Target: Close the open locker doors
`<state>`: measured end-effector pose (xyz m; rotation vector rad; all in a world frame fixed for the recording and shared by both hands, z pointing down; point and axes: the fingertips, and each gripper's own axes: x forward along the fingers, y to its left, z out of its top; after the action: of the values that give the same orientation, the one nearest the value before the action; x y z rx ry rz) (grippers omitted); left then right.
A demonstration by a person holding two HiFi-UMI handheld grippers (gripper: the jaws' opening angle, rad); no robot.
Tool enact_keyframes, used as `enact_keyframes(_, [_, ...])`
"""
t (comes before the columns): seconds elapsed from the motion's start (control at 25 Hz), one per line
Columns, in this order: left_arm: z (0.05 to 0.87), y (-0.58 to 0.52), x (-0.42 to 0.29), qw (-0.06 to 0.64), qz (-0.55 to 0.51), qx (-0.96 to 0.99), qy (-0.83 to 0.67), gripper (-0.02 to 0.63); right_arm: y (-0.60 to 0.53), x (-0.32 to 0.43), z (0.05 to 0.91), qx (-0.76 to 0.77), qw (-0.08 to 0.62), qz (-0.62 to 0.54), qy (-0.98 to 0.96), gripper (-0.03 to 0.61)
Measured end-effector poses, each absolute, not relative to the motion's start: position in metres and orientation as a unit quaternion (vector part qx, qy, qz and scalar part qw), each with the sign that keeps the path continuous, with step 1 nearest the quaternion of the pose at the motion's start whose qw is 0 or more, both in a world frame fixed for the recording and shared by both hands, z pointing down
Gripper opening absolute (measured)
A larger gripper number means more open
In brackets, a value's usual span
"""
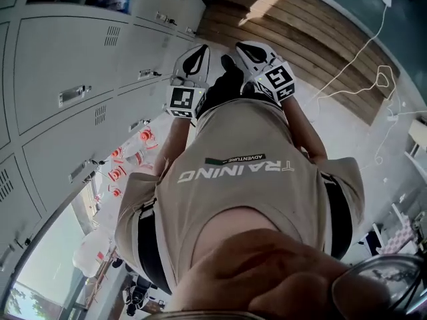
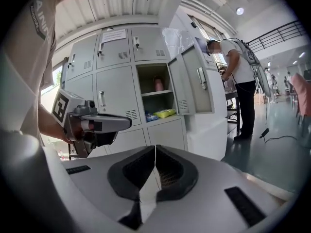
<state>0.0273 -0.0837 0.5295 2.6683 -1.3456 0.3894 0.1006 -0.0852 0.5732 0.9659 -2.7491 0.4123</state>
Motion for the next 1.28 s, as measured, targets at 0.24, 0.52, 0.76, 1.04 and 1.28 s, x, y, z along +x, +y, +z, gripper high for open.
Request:
enact_keyframes(0.24, [0.533,-0.152,0.029,0.082,0.087,0.895,-0.431,0.000,-0.147,0.108,0.560,0.356,0.120,0.115,-0.920,0.016])
enact_keyframes(0.52, [0.506,-0.219,0.026,0.031,0.073,0.908,-0.412,0.000,-0.230,0.096,0.538,0.365,0.119,0.088,-0.919,0.015])
enact_keyframes(0.76, [0.515,-0.240,-0.010,0.058,0.083,0.896,-0.433,0.000,-0.264,0.080,0.543,0.370,0.124,0.095,-0.916,0.015])
enact_keyframes(1.04, [0.522,-0.263,-0.029,0.080,0.074,0.885,-0.453,0.000,-0.307,0.088,0.538,0.376,0.135,0.092,-0.912,0.015])
enact_keyframes(1.28, [0.521,-0.287,-0.022,0.087,0.081,0.883,-0.455,0.000,-0.357,0.100,0.527,0.377,0.133,0.078,-0.913,0.016])
